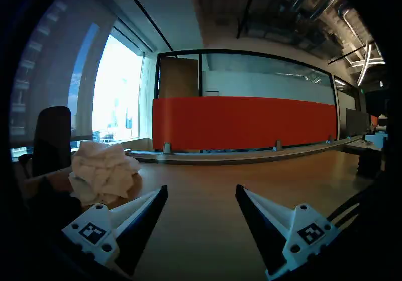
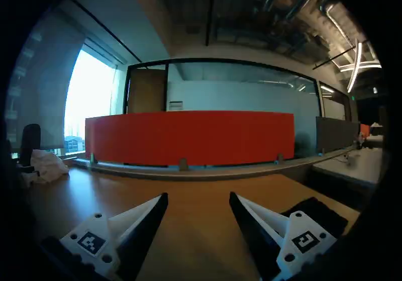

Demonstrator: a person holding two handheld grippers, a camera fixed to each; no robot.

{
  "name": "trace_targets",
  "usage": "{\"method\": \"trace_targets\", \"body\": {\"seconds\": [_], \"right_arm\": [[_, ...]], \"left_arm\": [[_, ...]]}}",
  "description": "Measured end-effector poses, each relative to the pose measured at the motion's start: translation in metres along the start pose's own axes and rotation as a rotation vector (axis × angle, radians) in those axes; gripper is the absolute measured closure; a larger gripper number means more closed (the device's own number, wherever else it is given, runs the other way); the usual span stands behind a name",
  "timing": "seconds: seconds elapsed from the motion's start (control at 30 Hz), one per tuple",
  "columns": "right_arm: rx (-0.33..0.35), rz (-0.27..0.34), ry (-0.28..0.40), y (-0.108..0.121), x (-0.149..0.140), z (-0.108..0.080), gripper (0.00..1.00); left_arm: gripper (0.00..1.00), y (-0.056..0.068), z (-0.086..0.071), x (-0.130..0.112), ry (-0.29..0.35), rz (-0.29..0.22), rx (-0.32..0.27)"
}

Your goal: Fold towel

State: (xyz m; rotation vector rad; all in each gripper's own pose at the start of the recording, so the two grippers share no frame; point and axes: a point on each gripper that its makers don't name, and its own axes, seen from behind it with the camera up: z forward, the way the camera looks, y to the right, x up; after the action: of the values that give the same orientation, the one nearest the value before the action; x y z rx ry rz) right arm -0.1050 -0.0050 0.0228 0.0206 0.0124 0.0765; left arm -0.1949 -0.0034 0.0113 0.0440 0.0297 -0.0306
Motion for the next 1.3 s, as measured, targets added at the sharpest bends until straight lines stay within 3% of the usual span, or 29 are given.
{"method": "trace_targets", "body": {"seconds": [0.5,1.3], "right_arm": [[-0.017,-0.014,-0.043,0.011,-0.036,-0.002,0.06],[-0.025,-0.022,-0.004,0.003,-0.034,-0.010,0.02]], "left_arm": [[0.00,0.000,0.000,0.000,0.000,0.000,0.000],[0.00,0.001,0.000,0.000,0.000,0.001,0.000]]}}
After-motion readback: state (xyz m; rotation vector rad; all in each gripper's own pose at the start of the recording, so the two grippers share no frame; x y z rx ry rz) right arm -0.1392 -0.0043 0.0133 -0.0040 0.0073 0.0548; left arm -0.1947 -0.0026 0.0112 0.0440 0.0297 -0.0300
